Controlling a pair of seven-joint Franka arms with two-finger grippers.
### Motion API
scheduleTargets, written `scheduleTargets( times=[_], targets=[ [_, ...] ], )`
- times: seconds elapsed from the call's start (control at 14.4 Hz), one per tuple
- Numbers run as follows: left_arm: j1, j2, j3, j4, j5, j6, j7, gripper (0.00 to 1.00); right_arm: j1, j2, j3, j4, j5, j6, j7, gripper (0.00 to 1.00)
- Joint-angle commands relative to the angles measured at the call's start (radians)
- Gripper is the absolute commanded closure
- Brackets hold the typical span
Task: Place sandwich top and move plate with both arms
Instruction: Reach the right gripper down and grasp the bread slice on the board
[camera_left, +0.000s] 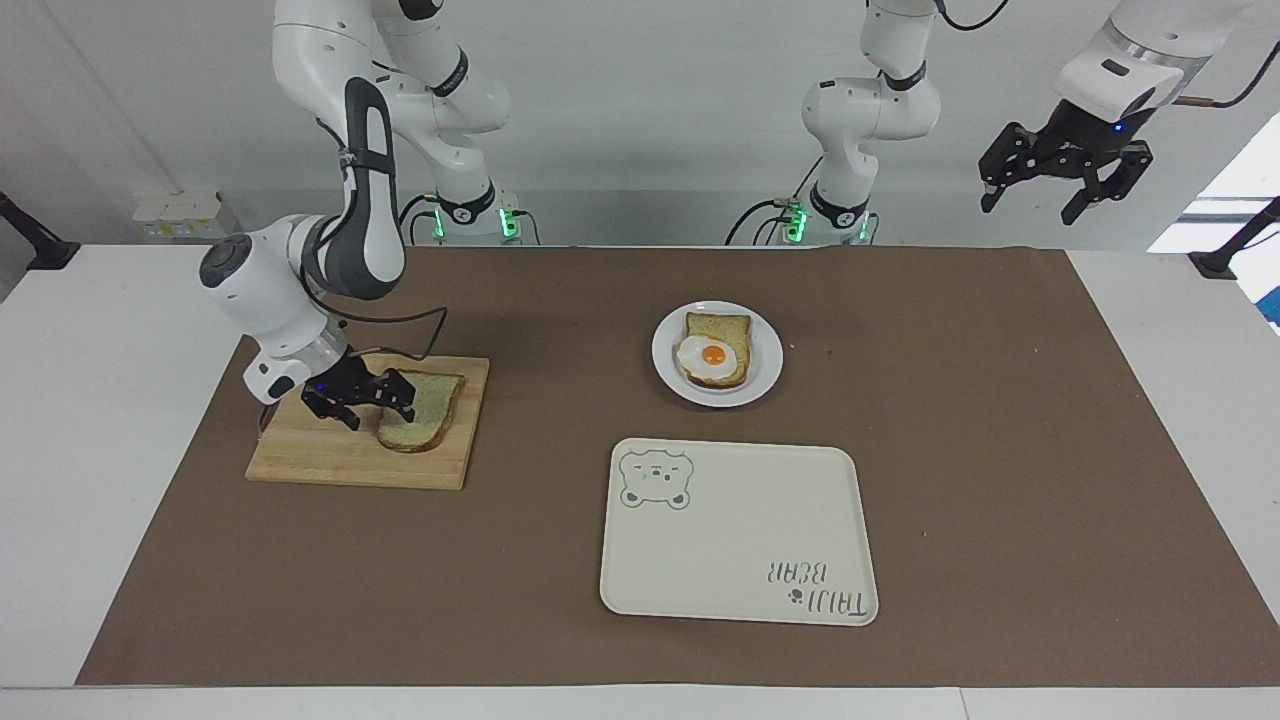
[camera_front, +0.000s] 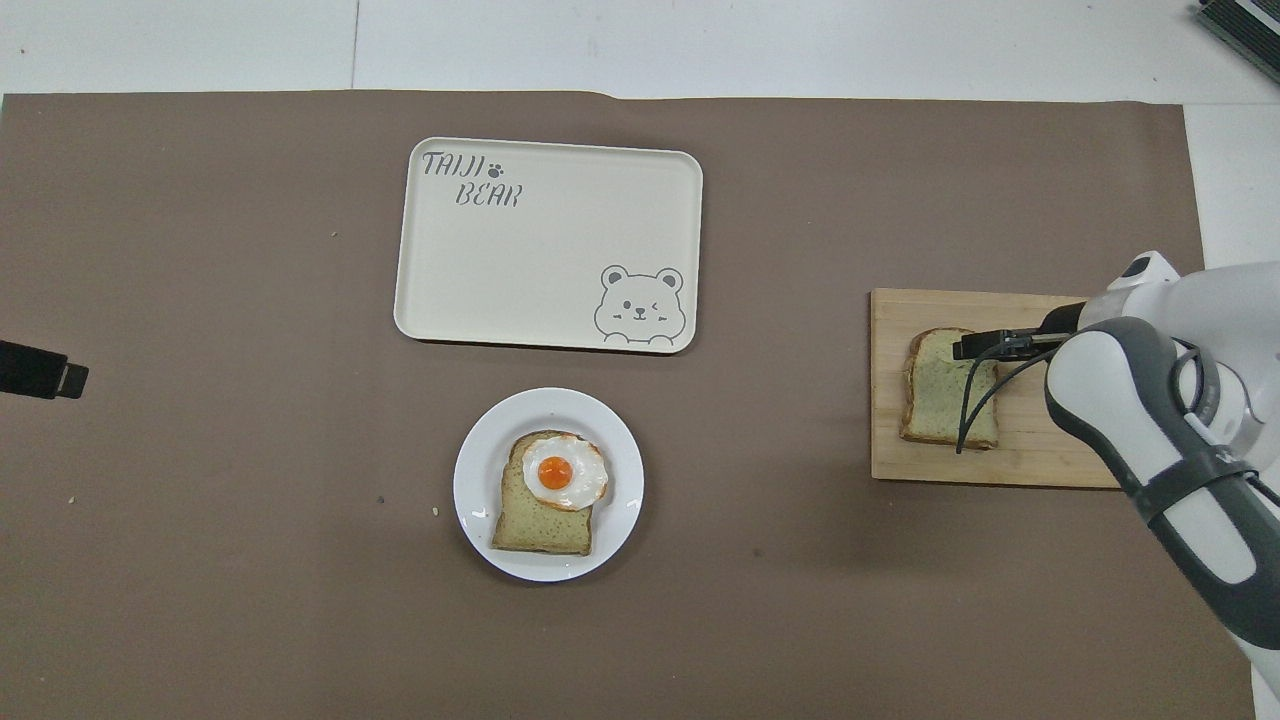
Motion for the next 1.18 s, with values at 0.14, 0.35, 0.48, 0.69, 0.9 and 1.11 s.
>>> scheduleTargets(
  times=[0.14, 0.35, 0.48, 0.69, 0.9, 1.11],
  targets=[
    [-0.006, -0.025, 0.004, -0.032, -0.007, 0.008, -0.002, 0.00, -0.010, 0.002, 0.005, -0.019, 0.037, 0.017, -0.051, 0.00],
    [-0.006, -0.025, 0.002, -0.030, -0.009, 0.008, -0.002, 0.00, -0.011, 0.002, 0.005, -0.019, 0.038, 0.015, -0.051, 0.60],
    [-0.006, -0.025, 0.002, -0.030, -0.009, 0.008, -0.002, 0.00, -0.010, 0.002, 0.005, -0.022, 0.038, 0.015, -0.041, 0.98],
    [-0.006, -0.025, 0.002, -0.032, -0.009, 0.008, -0.002, 0.00, -0.010, 0.002, 0.005, -0.022, 0.038, 0.015, 0.013, 1.00],
    [-0.007, -0.025, 0.002, -0.032, -0.007, 0.010, 0.000, 0.00, -0.002, 0.004, 0.005, -0.019, 0.037, 0.017, 0.025, 1.00],
    [-0.007, -0.025, 0.002, -0.032, -0.009, 0.008, -0.002, 0.00, -0.005, 0.011, 0.005, 0.010, 0.035, -0.005, 0.012, 1.00]
  ],
)
